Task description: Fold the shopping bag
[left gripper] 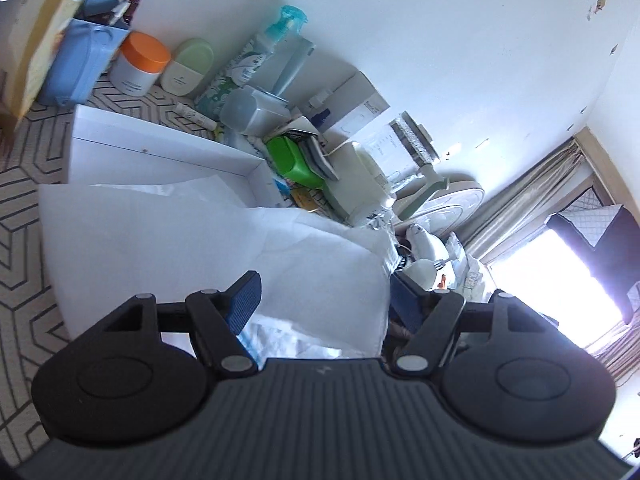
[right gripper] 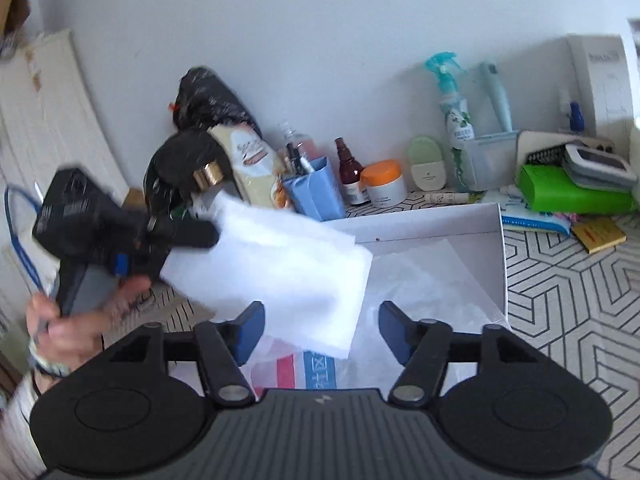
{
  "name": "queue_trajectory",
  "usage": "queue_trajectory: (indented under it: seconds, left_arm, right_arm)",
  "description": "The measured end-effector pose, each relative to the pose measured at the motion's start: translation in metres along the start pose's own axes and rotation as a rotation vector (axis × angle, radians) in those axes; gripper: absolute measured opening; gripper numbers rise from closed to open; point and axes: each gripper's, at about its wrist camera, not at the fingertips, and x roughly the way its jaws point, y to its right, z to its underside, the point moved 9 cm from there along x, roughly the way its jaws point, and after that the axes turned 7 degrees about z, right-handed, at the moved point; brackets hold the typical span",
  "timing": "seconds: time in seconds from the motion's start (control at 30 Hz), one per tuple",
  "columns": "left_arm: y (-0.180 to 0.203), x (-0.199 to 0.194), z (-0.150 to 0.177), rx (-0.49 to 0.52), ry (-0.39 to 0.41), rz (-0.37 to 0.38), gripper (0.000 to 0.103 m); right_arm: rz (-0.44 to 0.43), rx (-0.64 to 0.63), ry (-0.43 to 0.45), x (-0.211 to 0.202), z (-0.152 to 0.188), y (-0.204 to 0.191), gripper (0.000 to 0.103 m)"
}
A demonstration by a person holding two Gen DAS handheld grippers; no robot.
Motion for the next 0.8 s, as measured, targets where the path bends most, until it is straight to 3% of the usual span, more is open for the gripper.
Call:
queue_trajectory:
  seconds: [0.17, 0.4, 0.43, 0.5, 0.53, 0.57, 0.73, 0.8]
  left_arm:
    - [0.020, 0.035, 0.000, 0.061, -0.026, -0.038, 0.078]
    - [0.024, 0.045, -0.008, 0.026, 0.001, 0.000, 0.083]
    - [0.023, 0.043, -0.009, 0.020, 0.002, -0.001, 0.083]
    - [0.021, 0.029, -0.010, 0.039, 0.020, -0.036, 0.083]
    - [0.018, 0.019, -0.009, 0.051, 0.035, -0.062, 0.083]
    - [0.015, 0.008, -0.008, 0.061, 0.050, -0.088, 0.084]
    - [-0.005, -0.046, 0.001, 0.102, 0.124, -0.227, 0.088]
    - [-0.006, -0.064, 0.005, 0.136, 0.157, -0.272, 0.088]
  right_arm:
    - [0.035, -0.120, 0.018, -0.013, 0.008, -0.016, 0.082]
    - [-0.030, 0.031, 0.018, -0.003, 0.008, -0.010, 0.082]
    - [-0.024, 0.044, 0.036, -0.004, 0.005, -0.007, 0.079]
    - [-0.012, 0.082, 0.062, -0.004, -0.004, 0.001, 0.052]
    - [-0.026, 0.104, 0.046, 0.000, -0.010, 0.005, 0.022]
    - [-0.039, 0.125, 0.030, 0.004, -0.016, 0.008, 0.004]
    - [-0.106, 0.232, -0.050, 0.021, -0.046, 0.023, 0.004]
    - [-0.194, 0.264, -0.088, 0.028, -0.056, 0.016, 0.004]
